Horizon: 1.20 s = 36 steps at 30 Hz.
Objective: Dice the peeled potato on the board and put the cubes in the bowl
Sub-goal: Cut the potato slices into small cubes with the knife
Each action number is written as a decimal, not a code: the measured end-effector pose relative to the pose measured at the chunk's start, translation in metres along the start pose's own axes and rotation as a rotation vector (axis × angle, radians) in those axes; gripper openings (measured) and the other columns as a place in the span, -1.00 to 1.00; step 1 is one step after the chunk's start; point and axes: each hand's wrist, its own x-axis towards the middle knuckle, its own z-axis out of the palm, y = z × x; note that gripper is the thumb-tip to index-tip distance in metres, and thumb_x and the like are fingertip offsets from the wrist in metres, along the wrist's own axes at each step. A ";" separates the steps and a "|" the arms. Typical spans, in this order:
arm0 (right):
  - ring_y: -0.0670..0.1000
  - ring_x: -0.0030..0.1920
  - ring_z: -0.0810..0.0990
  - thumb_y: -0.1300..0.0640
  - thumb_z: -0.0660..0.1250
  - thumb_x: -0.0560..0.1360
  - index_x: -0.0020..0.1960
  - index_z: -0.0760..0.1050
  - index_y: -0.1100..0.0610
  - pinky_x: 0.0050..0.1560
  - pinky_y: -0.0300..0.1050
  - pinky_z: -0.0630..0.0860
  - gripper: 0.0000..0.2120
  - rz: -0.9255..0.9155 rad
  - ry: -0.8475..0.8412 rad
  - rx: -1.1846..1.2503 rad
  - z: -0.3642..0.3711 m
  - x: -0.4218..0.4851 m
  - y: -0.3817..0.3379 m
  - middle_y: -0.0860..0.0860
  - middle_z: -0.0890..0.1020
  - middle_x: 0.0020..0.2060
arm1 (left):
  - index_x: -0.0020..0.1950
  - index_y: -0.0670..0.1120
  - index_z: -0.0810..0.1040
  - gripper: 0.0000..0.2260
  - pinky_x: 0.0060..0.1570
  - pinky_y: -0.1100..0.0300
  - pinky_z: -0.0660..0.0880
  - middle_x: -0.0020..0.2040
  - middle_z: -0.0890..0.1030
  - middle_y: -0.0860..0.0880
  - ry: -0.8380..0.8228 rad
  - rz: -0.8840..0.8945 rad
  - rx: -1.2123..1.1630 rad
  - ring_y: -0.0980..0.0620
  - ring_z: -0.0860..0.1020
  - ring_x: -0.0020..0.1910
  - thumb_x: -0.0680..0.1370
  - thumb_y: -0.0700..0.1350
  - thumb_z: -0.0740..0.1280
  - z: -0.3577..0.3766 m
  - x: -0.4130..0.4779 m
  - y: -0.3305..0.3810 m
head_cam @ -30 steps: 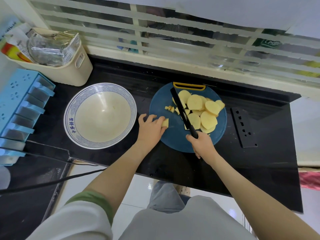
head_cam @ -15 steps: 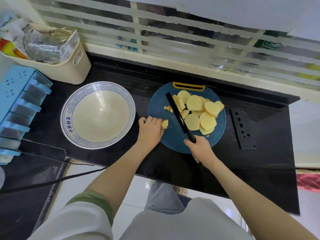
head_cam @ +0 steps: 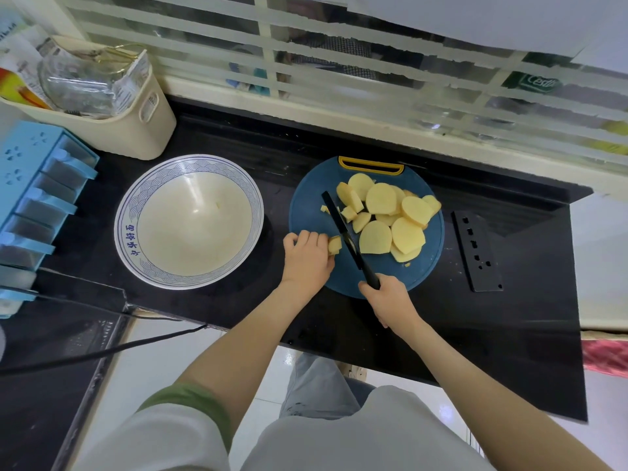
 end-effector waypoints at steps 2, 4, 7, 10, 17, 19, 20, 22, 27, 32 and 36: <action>0.01 -0.50 0.39 0.10 0.24 0.60 -0.23 0.38 0.16 -0.51 -0.14 0.39 -0.75 0.002 0.001 -0.012 0.005 0.001 -0.001 0.06 0.41 -0.42 | -0.16 -0.08 0.56 -0.76 -0.12 0.08 0.16 -0.28 0.53 0.01 -0.013 -0.020 -0.003 -0.02 0.49 -0.25 0.31 0.01 0.49 -0.002 -0.001 -0.001; 0.02 -0.49 0.41 0.10 0.23 0.60 -0.23 0.38 0.16 -0.51 -0.13 0.41 -0.75 0.009 0.001 -0.013 0.010 0.002 -0.003 0.07 0.42 -0.41 | -0.15 -0.08 0.55 -0.75 -0.13 0.08 0.15 -0.26 0.54 0.00 -0.042 -0.052 -0.019 -0.02 0.50 -0.24 0.30 0.00 0.51 -0.004 -0.001 0.000; 0.03 -0.48 0.42 0.10 0.23 0.59 -0.23 0.39 0.15 -0.51 -0.13 0.42 -0.76 0.030 -0.012 -0.007 0.015 0.003 -0.004 0.08 0.43 -0.40 | 0.00 -0.10 0.54 -0.76 -0.05 0.07 0.12 -0.09 0.57 -0.02 -0.110 -0.102 -0.093 -0.05 0.49 -0.05 0.44 0.01 0.41 -0.005 -0.001 0.004; 0.03 -0.44 0.43 0.10 0.23 0.59 -0.23 0.39 0.15 -0.41 -0.06 0.45 -0.76 0.023 -0.022 -0.025 0.018 0.004 -0.007 0.08 0.44 -0.39 | 0.16 -0.09 0.47 -0.72 0.02 0.07 0.07 0.09 0.52 -0.01 -0.174 -0.141 -0.138 -0.04 0.41 0.13 0.55 0.05 0.26 -0.006 -0.002 0.005; 0.05 -0.46 0.41 0.11 0.23 0.59 -0.27 0.35 0.16 -0.44 -0.07 0.43 -0.73 0.015 0.057 0.005 0.008 0.001 -0.008 0.08 0.42 -0.41 | 0.27 -0.04 0.42 -0.68 0.08 0.08 0.06 0.17 0.49 0.02 -0.227 -0.141 -0.143 0.00 0.37 0.19 0.59 0.09 0.20 -0.014 -0.001 0.003; 0.04 -0.48 0.39 0.11 0.23 0.59 -0.27 0.34 0.15 -0.47 -0.10 0.40 -0.72 0.007 0.059 -0.006 0.004 0.000 -0.009 0.08 0.41 -0.41 | 0.29 -0.03 0.41 -0.66 0.09 0.08 0.06 0.18 0.49 0.02 -0.238 -0.131 -0.127 0.00 0.37 0.20 0.59 0.10 0.20 -0.015 0.000 0.003; 0.03 -0.48 0.39 0.11 0.23 0.59 -0.27 0.33 0.15 -0.47 -0.10 0.39 -0.72 0.001 0.058 -0.012 0.002 -0.001 -0.010 0.08 0.40 -0.41 | 0.31 -0.03 0.40 -0.64 0.09 0.07 0.07 0.19 0.49 0.02 -0.248 -0.125 -0.123 0.00 0.37 0.20 0.59 0.11 0.20 -0.016 0.000 0.003; 0.03 -0.49 0.38 0.10 0.23 0.59 -0.27 0.33 0.14 -0.47 -0.10 0.39 -0.73 -0.007 0.051 -0.011 0.001 -0.003 -0.012 0.07 0.39 -0.42 | 0.34 -0.02 0.37 -0.56 0.10 0.06 0.10 0.20 0.49 0.03 -0.272 -0.139 -0.142 0.00 0.37 0.22 0.55 0.19 0.23 -0.018 0.001 0.002; 0.02 -0.46 0.39 0.10 0.22 0.59 -0.27 0.33 0.13 -0.40 -0.06 0.42 -0.73 -0.017 0.040 0.019 0.007 -0.010 -0.020 0.06 0.40 -0.40 | 0.23 0.00 0.45 -0.66 0.03 0.07 0.11 0.07 0.54 0.06 -0.200 -0.328 -0.422 0.01 0.42 0.14 0.59 0.17 0.17 -0.024 -0.003 0.000; 0.05 -0.39 0.41 0.10 0.23 0.59 -0.27 0.34 0.12 -0.29 -0.01 0.47 -0.74 -0.013 0.042 0.026 0.015 -0.011 -0.025 0.06 0.41 -0.38 | 0.14 0.01 0.52 -0.81 -0.02 0.10 0.10 0.07 0.56 0.04 -0.211 -0.421 -0.547 0.01 0.43 0.11 0.61 0.03 0.21 -0.023 -0.003 0.002; 0.06 -0.37 0.41 0.11 0.23 0.58 -0.27 0.33 0.12 -0.26 0.01 0.47 -0.74 -0.002 0.051 0.045 0.020 -0.011 -0.026 0.06 0.41 -0.37 | 0.10 0.02 0.55 -0.85 -0.02 0.08 0.13 0.08 0.57 0.04 -0.220 -0.458 -0.593 0.00 0.43 0.12 0.61 -0.01 0.23 -0.021 0.000 0.002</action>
